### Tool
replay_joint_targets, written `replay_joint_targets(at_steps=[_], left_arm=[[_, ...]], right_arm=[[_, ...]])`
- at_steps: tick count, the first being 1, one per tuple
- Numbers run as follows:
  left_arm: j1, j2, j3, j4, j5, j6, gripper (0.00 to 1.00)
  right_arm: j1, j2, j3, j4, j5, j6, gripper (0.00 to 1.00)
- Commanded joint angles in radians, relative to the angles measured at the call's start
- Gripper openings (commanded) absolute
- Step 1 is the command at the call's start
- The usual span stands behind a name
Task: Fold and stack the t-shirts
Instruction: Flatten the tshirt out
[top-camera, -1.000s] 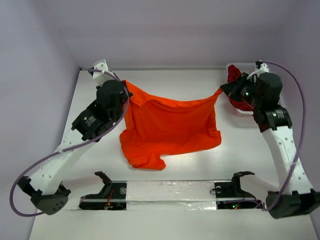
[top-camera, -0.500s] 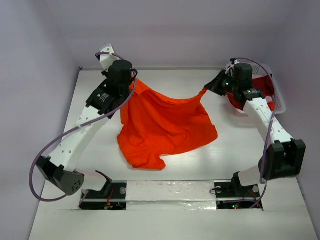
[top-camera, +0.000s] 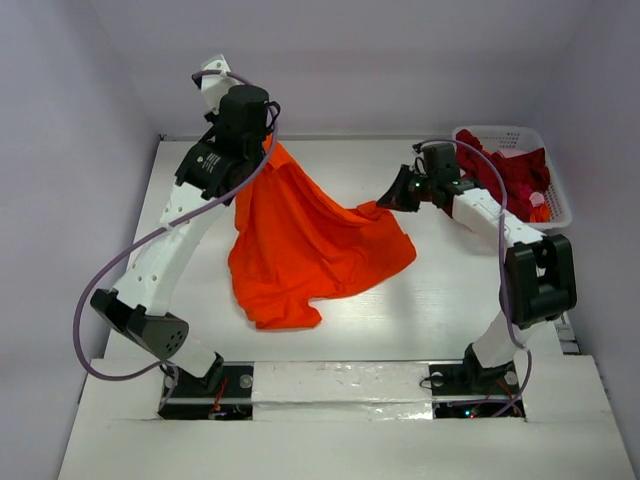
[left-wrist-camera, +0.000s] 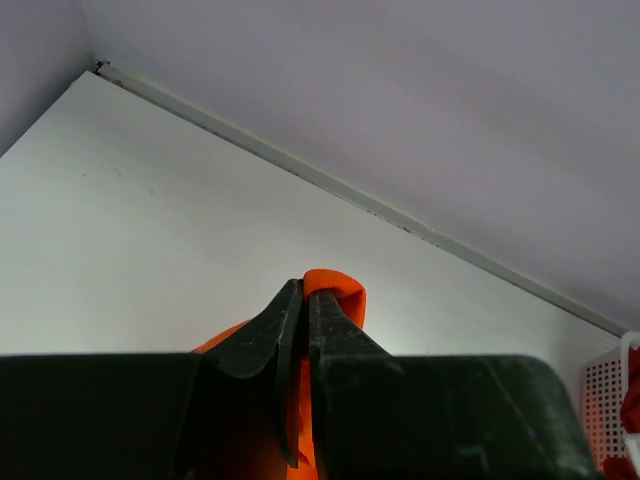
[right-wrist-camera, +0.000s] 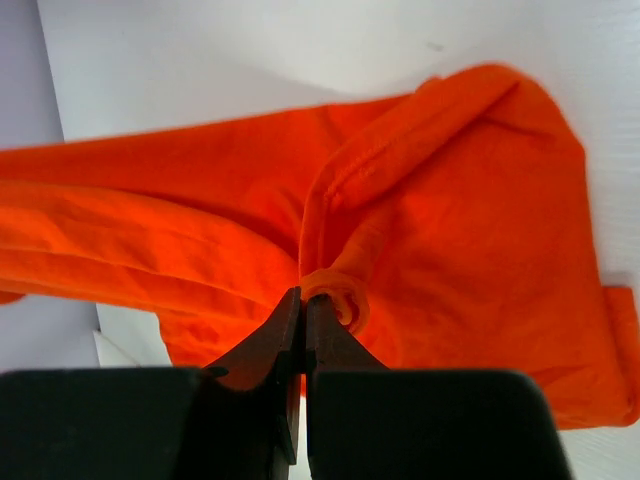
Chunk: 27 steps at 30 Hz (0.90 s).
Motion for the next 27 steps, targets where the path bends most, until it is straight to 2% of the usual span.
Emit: replay_joint_targets(at_steps=[1,9,17,20,21,22,24,25,27], left_arm=[[0.005,0.017,0.085,-0.029,0.011,0.011,0.0],[0.005,0.053,0.111,-0.035,0.042,0.029,0.0],[0.005,0.05,0.004,0.0,0.039,0.045,0.0],[0.005,0.03,-0.044,0.031,0.047,0.043,0.0],[0.014,0.028,-0.049,0.034,0.048,0.043,0.0],[0.014,0.027,-0.053,0.037,0.05,0.046,0.0],[0.014,0.028,-0.047,0.037,0.051,0.049,0.0],[0.014,0.03,-0.041,0.037,0.054,0.051,0.0],[0.014,0.033,-0.032,0.035,0.056,0.055,0.0]], right_arm=[[0.059,0.026,-0.014,0.038,-0.042,0.016,0.0],[0.165,0.017,-0.08,0.055,-0.039,0.045,0.0],[0.196,0.043,-0.073,0.082,-0.04,0.078,0.0],[0.217,0.062,-0.064,0.095,-0.051,0.089,0.26],[0.217,0.062,-0.062,0.096,-0.044,0.092,0.37],[0.226,0.063,-0.059,0.095,-0.036,0.095,0.56],[0.226,0.057,-0.05,0.089,-0.01,0.094,0.65],[0.226,0.049,-0.038,0.064,0.004,0.08,0.75],[0.226,0.04,-0.006,0.023,0.063,0.056,0.8]])
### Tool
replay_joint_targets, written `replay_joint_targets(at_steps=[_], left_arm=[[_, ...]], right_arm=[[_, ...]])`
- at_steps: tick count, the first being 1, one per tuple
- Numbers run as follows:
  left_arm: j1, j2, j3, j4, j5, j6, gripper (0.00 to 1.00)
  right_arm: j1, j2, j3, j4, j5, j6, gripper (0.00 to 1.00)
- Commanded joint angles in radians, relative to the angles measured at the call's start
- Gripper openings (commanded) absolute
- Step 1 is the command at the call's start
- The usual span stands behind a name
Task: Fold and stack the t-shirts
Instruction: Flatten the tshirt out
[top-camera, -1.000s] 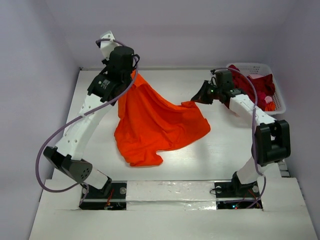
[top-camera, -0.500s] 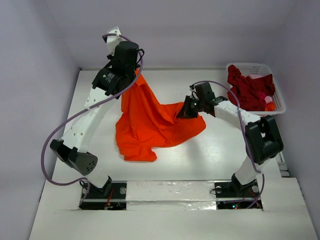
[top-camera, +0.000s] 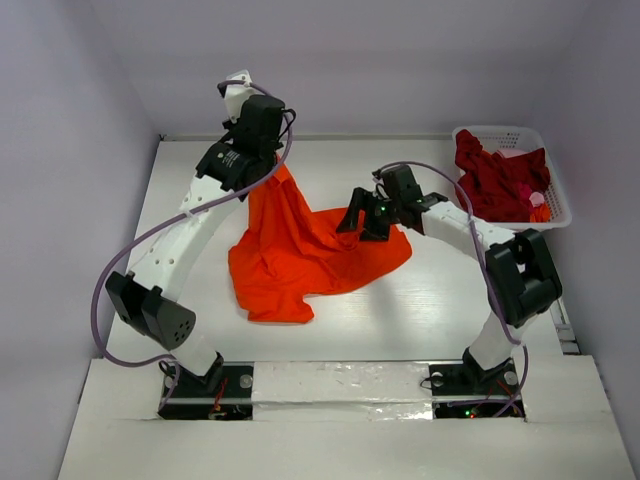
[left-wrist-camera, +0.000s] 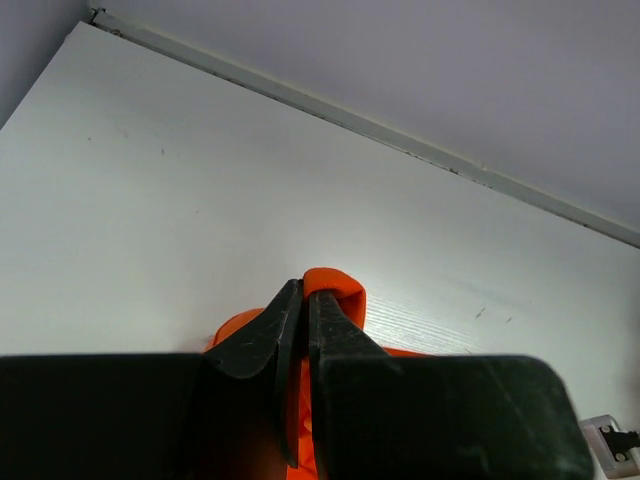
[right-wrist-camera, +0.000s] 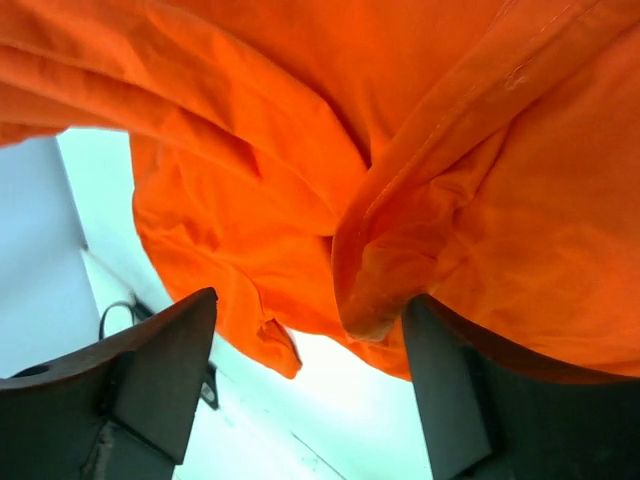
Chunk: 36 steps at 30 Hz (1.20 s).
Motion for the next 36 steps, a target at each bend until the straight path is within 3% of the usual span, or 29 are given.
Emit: replay_joint_targets(at_steps=[1,6,10,15,22,36], left_arm=[[0.015,-0.038,0.036,0.049,0.001,0.017,0.0],[0.015,-0.027,0.06,0.043,0.008,0.022,0.0],[0.015,-0.029,0.061,0.043,0.008,0.025,0.0],[0.025,-0.035,0.055,0.046,0.011,0.027,0.0],[0.034,-0.029,0.076,0.039,0.021,0.037,0.0],[0.043,-0.042,0.08,0.039,0.027,0.05,0.0]], right_arm=[[0.008,-0.022,0.114,-0.055,0.097,-0.052,0.8],[0.008,-0.048,0.168,-0.137,0.254,-0.087,0.75],[0.008,-0.065,0.156,-0.175,0.333,-0.066,0.63],[0.008,-0.057,0.131,-0.21,0.428,-0.094,0.6],[0.149,-0.074,0.096,-0.332,0.584,-0.161,0.56],[0.218,-0.143,-0.064,-0.307,0.532,-0.057,0.52]])
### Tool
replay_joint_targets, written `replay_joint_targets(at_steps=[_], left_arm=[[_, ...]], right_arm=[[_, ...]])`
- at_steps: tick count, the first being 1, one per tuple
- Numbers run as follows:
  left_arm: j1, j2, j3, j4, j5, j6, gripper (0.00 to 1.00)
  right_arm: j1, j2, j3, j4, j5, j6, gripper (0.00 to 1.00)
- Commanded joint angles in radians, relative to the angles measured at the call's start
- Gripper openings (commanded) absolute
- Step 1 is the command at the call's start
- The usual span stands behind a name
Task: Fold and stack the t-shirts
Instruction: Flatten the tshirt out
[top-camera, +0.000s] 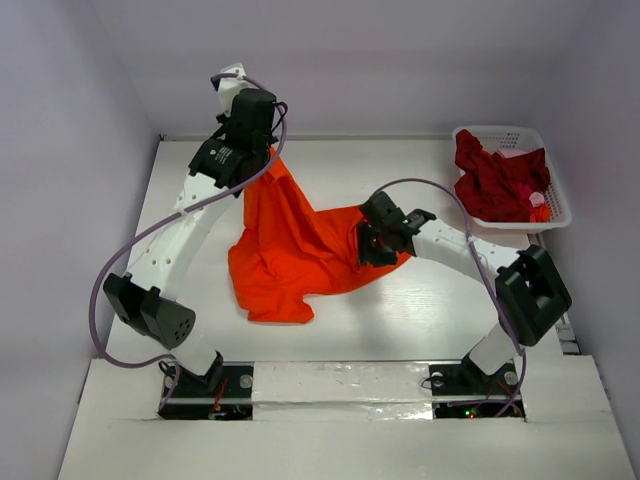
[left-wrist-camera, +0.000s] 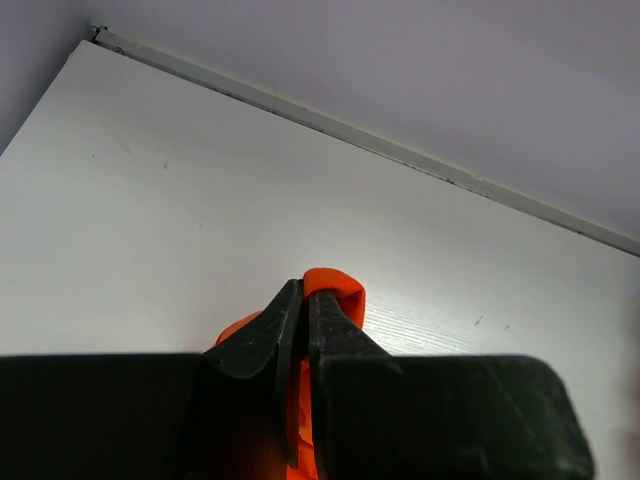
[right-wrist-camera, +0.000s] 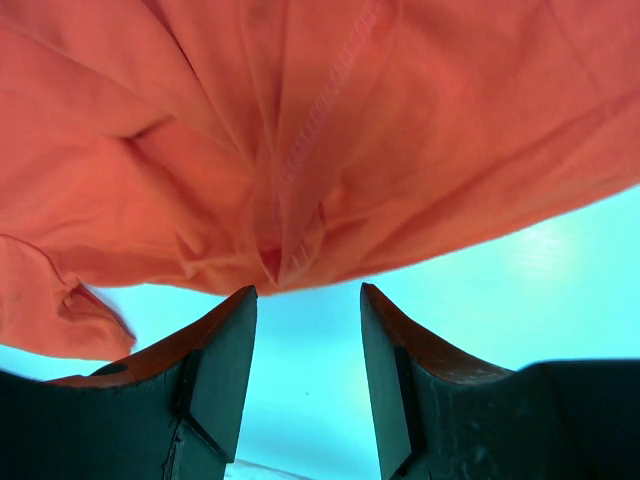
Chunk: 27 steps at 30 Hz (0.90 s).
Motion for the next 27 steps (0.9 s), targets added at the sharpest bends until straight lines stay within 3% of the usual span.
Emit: replay_joint_targets(at_steps=[1,27], left_arm=[[0.01,-0.045,0.041,0.034,-0.006,0.013,0.0],[0.01,-0.062,0.014,0.027,0.017,-0.001,0.0]], right_arm=[[0.008,-0.035,-0.026,0.024,0.011,0.029,0.52],[0.065,0.089,0.071,0.02,0.051,0.001,0.51]])
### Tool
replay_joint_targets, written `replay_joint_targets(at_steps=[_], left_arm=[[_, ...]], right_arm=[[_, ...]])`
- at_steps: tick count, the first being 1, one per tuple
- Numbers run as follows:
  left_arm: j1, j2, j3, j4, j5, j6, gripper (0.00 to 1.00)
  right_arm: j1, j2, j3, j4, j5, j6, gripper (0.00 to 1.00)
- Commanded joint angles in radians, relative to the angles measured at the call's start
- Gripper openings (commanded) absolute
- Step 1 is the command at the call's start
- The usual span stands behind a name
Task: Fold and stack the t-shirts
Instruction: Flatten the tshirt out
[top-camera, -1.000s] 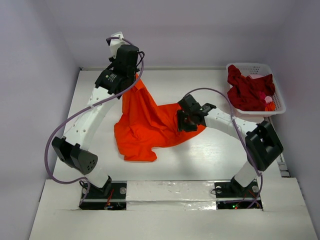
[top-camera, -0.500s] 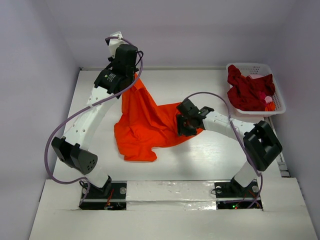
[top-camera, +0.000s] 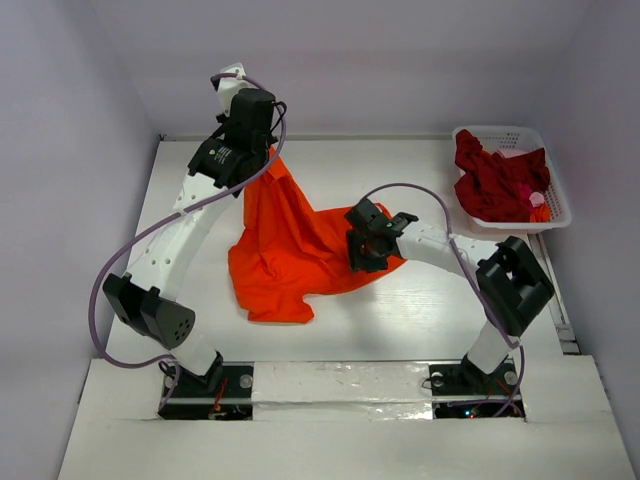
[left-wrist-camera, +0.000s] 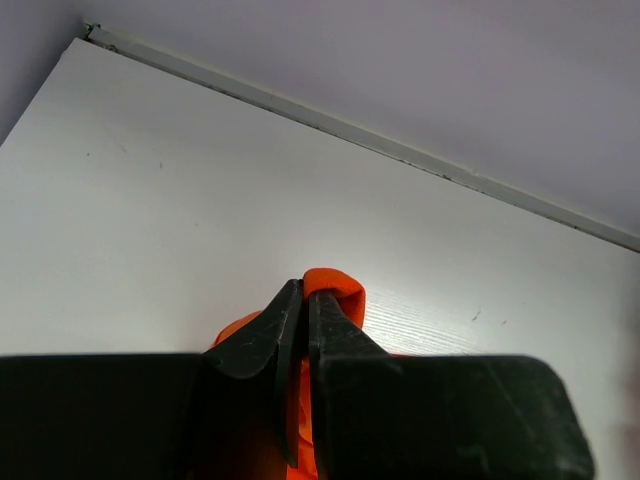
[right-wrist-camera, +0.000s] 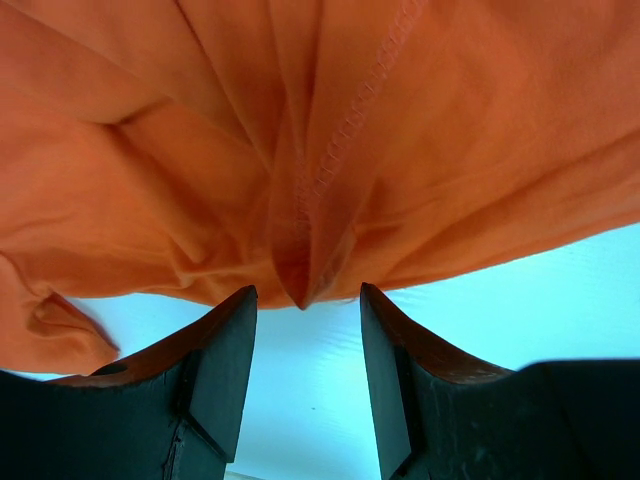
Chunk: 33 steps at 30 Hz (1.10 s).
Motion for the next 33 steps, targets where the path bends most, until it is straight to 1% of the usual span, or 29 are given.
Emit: replay_joint_targets(at_steps=[1,6,18,24,30,33], left_arm=[[0.004,-0.061,0.012,0.027,0.001,-0.002,0.0],[0.004,-0.063,0.014,0.027,0.004,-0.002,0.0],[0.004,-0.07,0.006,0.027,0.001,-0.002,0.0],[0.004,-0.072,0.005,0.027,0.002,0.0,0.0],[0.004,-0.069,0.005,0.027,0.006,0.0,0.0],[0.004,-0.067,0.003,0.027,0.006,0.001,0.0]], right_arm=[[0.007,0.005,0.06,0.016,0.033,-0.009,0.51],[0.007,0.02,0.086,0.015,0.03,-0.009,0.5],[0.007,0.059,0.089,0.019,0.057,0.001,0.47],[0.007,0.06,0.092,0.018,0.062,0.005,0.42],[0.007,0.056,0.094,0.016,0.07,0.007,0.27],[0.007,0.056,0.094,0.016,0.068,0.011,0.11]])
